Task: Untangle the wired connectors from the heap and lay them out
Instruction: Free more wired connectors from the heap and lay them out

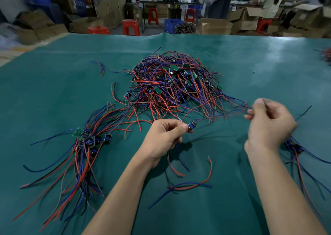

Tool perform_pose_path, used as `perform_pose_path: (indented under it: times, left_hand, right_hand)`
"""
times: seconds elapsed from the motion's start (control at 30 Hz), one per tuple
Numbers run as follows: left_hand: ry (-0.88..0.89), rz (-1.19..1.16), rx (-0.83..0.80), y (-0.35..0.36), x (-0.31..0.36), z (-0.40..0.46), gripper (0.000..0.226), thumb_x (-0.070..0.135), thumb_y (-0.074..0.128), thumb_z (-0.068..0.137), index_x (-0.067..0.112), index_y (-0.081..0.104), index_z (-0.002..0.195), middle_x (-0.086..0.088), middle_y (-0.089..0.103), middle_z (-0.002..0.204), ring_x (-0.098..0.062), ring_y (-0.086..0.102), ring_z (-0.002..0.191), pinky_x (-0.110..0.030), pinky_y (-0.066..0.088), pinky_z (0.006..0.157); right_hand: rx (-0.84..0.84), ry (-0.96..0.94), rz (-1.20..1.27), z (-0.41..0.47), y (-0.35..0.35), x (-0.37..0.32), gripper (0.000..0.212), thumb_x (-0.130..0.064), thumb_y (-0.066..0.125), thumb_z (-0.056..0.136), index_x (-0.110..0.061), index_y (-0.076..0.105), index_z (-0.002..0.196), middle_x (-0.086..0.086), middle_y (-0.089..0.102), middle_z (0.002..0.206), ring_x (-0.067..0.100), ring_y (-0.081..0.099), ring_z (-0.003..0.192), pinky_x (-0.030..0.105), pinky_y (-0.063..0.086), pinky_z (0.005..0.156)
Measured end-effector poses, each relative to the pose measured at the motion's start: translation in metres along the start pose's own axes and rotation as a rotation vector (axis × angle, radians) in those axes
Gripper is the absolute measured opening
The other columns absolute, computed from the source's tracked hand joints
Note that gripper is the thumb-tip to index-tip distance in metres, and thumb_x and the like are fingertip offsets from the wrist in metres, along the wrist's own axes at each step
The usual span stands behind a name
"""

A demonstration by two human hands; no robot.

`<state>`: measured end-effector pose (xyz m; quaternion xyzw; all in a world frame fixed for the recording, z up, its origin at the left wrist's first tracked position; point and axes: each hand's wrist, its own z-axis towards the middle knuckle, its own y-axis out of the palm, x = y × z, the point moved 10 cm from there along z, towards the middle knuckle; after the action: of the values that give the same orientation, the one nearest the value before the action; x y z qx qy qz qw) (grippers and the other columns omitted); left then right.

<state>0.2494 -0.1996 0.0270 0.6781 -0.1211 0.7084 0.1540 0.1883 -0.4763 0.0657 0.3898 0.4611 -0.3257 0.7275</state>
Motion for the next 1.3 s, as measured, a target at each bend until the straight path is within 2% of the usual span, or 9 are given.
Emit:
perform_pose_path:
  times: [0.07,0.1,0.23,0.33,0.47,0.57,0.9,1.07,1.3]
  left_hand:
    - [-0.005,-0.059,0.024,-0.003,0.001,0.001,0.021,0.014,0.058,0.099,0.013,0.073,0.085,0.006,0.06,0.059,-0.004,0.038,0.044,-0.012,0.027,0.041]
    - [-0.004,-0.069,0.029,-0.003,0.002,0.001,0.02,0.012,0.056,0.1,0.012,0.072,0.088,0.006,0.065,0.064,-0.004,0.043,0.045,-0.012,0.028,0.041]
    - [-0.012,-0.106,0.009,0.0,0.002,-0.001,0.021,0.008,0.054,0.1,0.017,0.071,0.091,0.001,0.071,0.073,-0.007,0.052,0.05,-0.013,0.03,0.042]
    - [-0.003,-0.084,-0.023,0.003,0.003,-0.002,0.021,0.011,0.057,0.099,0.018,0.073,0.087,-0.001,0.069,0.068,-0.008,0.051,0.048,-0.013,0.031,0.043]
    - [-0.036,-0.019,-0.038,0.004,0.001,-0.002,0.021,0.022,0.061,0.098,0.022,0.075,0.082,-0.001,0.061,0.054,-0.008,0.046,0.039,-0.017,0.027,0.04]
    - [-0.038,-0.016,-0.034,0.003,0.001,-0.001,0.023,0.02,0.06,0.098,0.02,0.076,0.081,-0.001,0.058,0.05,-0.01,0.042,0.038,-0.02,0.026,0.041]
    - [-0.013,0.028,-0.079,0.009,0.002,-0.002,0.02,0.012,0.065,0.091,0.016,0.076,0.075,0.001,0.051,0.045,-0.006,0.045,0.039,-0.014,0.032,0.04]
    - [-0.008,0.041,-0.061,0.008,0.001,-0.001,0.023,0.002,0.058,0.093,0.011,0.074,0.079,-0.001,0.055,0.048,-0.007,0.047,0.04,-0.014,0.036,0.042]
    - [-0.005,0.024,-0.032,0.003,-0.001,0.001,0.02,0.01,0.058,0.097,0.015,0.072,0.084,-0.001,0.063,0.056,-0.008,0.048,0.042,-0.014,0.032,0.041]
  right_hand:
    - [0.001,0.111,0.002,-0.001,0.0,0.009,0.011,-0.014,0.065,0.096,-0.015,0.065,0.085,0.0,0.064,0.068,0.006,0.058,0.048,0.024,0.045,0.045]
    - [-0.086,0.179,-0.025,-0.007,0.01,0.015,0.016,-0.016,0.065,0.096,-0.014,0.066,0.08,0.001,0.064,0.065,0.008,0.056,0.046,0.023,0.042,0.041]
    - [-0.807,0.351,-0.147,-0.077,0.082,0.031,0.027,-0.036,0.073,0.09,-0.01,0.077,0.081,0.006,0.072,0.072,0.013,0.06,0.054,0.022,0.039,0.04]
    - [-1.049,0.255,-0.138,-0.111,0.101,0.024,0.027,-0.035,0.077,0.088,-0.009,0.078,0.084,0.006,0.071,0.076,0.013,0.061,0.067,0.025,0.044,0.046]
    - [-1.033,0.117,-0.133,-0.104,0.099,0.013,0.017,-0.031,0.077,0.086,-0.014,0.078,0.083,0.003,0.075,0.078,0.011,0.065,0.074,0.023,0.048,0.055]
    - [-0.98,0.052,-0.098,-0.1,0.098,0.006,0.008,-0.028,0.077,0.084,-0.021,0.08,0.083,0.004,0.074,0.077,0.009,0.06,0.068,0.022,0.049,0.054]
    - [-0.465,0.04,0.121,-0.035,0.051,-0.02,0.014,-0.002,0.076,0.086,-0.015,0.076,0.086,-0.006,0.075,0.08,0.011,0.058,0.067,0.019,0.043,0.054]
    - [-0.2,0.102,0.267,-0.006,0.013,-0.049,0.016,-0.007,0.072,0.091,-0.018,0.067,0.08,-0.006,0.067,0.065,0.01,0.052,0.056,0.023,0.039,0.053]
    - [-0.464,0.089,0.18,-0.043,0.05,-0.1,0.017,-0.008,0.072,0.089,-0.017,0.071,0.075,-0.006,0.067,0.063,0.008,0.052,0.052,0.02,0.04,0.048]
